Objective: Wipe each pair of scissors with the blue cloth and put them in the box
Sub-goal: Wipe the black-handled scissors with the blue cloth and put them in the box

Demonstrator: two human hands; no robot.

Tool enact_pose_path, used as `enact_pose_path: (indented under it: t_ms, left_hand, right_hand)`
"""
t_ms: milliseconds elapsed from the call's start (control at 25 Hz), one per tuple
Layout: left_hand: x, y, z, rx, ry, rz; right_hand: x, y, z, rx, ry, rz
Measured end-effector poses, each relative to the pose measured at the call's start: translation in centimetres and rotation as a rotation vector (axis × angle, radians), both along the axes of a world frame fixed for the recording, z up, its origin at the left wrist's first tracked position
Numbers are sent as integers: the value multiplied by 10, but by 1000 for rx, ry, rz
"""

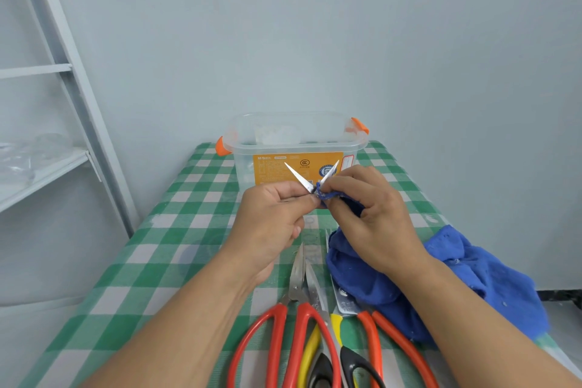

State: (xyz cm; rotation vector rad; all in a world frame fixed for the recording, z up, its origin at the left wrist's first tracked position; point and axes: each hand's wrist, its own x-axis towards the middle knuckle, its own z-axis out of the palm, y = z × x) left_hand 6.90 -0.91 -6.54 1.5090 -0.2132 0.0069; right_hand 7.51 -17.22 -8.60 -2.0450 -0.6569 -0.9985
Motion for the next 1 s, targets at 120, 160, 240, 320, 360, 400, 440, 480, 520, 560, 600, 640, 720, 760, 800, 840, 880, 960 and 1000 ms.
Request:
enact_pose_path:
  t_ms: [120, 160, 240, 320, 360, 400, 440, 480, 520, 560, 600, 640, 720, 760, 800, 840, 880, 960, 1000]
  left_hand:
    - [-1, -1, -2, -11, 3, -12]
    - [-2, -3, -2, -11, 7, -27]
    - [-4, -5, 0, -11, 12, -53]
    - [-3, -4, 1, -6, 17, -47]
    - [-2, -2, 1, -9, 19, -33]
    - [0, -1, 0, -16, 19, -21]
    - [0, -1, 0, -26, 21, -16]
    - [0, -1, 0, -36, 25, -15]
    - [0, -2, 1, -44, 28, -19]
    - [0, -3, 0, -49, 29, -19]
    - [-1, -3, -1, -50, 25, -19]
    - [-1, -3, -1, -46, 19, -15]
    - [-1, -4, -2, -25, 3, -10]
    - [-1, -4, -3, -16, -4, -9]
    - [0, -5, -3, -11, -10, -7]
    - [0, -5, -3, -6, -16, -6]
    - [0, -6, -4, -3, -22, -5]
    - [-1, -7, -5, 1, -37, -4]
    - [-2, -7, -5, 7, -44, -5]
  right_hand:
    - [-3, 0, 0, -33, 11, -14]
    - [-6, 0, 1, 50, 94, 15]
    - [-11, 2, 6, 377, 283, 138]
    - [-13, 0, 11, 600, 343, 196]
    - [-14, 0, 14, 667, 369, 223]
    - [-14, 0, 15, 715, 390, 280]
    - [-14, 1, 16, 747, 408, 349]
    - [-15, 3, 17, 762, 415, 403]
    - [-15, 4, 17, 757, 424, 424]
    - [-14, 5, 16, 723, 431, 405]
    - [-13, 6, 16, 664, 444, 349]
    - [-12, 7, 14, 588, 450, 269]
    - [-10, 8, 11, 508, 460, 140]
    - [-10, 8, 11, 519, 475, 116]
    - [-9, 8, 11, 544, 503, 115]
    - [-10, 8, 12, 576, 541, 134]
    - [-9, 8, 12, 614, 584, 164]
    - [-10, 9, 14, 659, 656, 200]
    - [-11, 9, 15, 658, 663, 193]
